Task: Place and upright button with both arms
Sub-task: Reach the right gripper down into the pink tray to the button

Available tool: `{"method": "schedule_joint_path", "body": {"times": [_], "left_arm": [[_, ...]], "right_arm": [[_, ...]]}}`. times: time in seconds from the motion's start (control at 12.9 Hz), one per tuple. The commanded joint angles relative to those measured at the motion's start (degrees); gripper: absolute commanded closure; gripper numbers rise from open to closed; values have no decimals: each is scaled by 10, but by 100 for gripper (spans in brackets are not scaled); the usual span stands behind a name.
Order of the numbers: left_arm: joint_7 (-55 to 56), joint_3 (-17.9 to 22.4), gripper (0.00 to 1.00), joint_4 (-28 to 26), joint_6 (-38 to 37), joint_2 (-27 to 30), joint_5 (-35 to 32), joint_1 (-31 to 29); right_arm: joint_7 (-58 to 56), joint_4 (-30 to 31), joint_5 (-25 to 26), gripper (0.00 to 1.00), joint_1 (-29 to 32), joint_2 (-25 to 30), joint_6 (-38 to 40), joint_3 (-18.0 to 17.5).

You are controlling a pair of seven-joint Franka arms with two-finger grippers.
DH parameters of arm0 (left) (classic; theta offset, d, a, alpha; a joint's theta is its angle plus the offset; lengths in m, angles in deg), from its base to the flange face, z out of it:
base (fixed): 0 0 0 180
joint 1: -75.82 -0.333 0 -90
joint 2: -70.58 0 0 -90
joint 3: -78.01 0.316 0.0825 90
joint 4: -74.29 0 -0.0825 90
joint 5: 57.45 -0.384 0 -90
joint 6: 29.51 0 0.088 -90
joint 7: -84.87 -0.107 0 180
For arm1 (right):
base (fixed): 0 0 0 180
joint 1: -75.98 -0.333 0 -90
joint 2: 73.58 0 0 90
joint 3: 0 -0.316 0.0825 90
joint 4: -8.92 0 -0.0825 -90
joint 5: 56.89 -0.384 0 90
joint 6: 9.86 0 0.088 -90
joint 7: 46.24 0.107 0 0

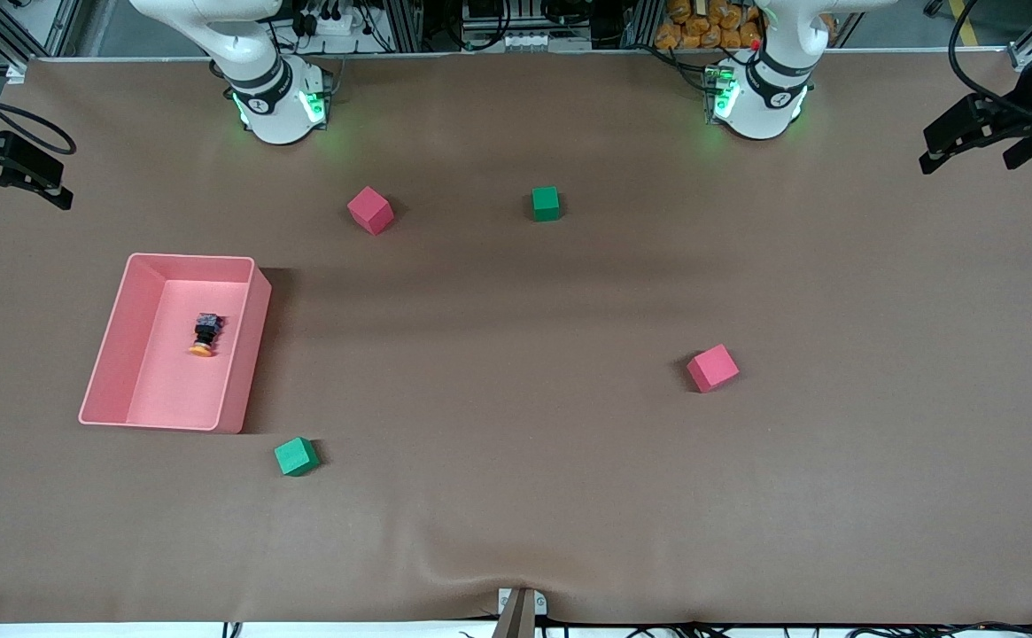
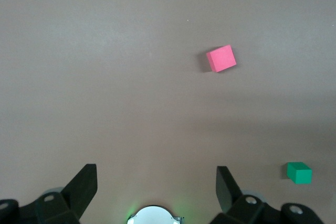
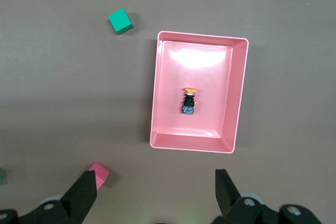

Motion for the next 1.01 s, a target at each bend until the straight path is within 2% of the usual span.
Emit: {"method": "schedule_joint_path", "body": {"times": [0.0, 0.31, 0.54, 0.7, 0.78, 0.93], "left_arm": [[-1, -1, 0, 18, -7, -7, -13, -2], [-4, 2, 0, 35, -7, -14, -27, -4], [0, 1, 0, 31, -8, -14, -29, -4], [0, -1, 0, 29, -8, -14, -29, -4], [-2, -1, 0, 29, -8, -14, -29, -4], [0, -2, 0, 28, -8, -14, -29, -3]], "right_arm": [[2, 4, 11, 0, -3, 3, -4, -3], [2, 4, 9, 0, -3, -5, -2, -2], [0, 6, 16, 0, 4, -54, -3, -2], [0, 2, 19, 0, 8, -124, -4, 1], [0, 1, 20, 0, 8, -139, -11, 2], [0, 15, 37, 0, 18, -173, -59, 3]]}}
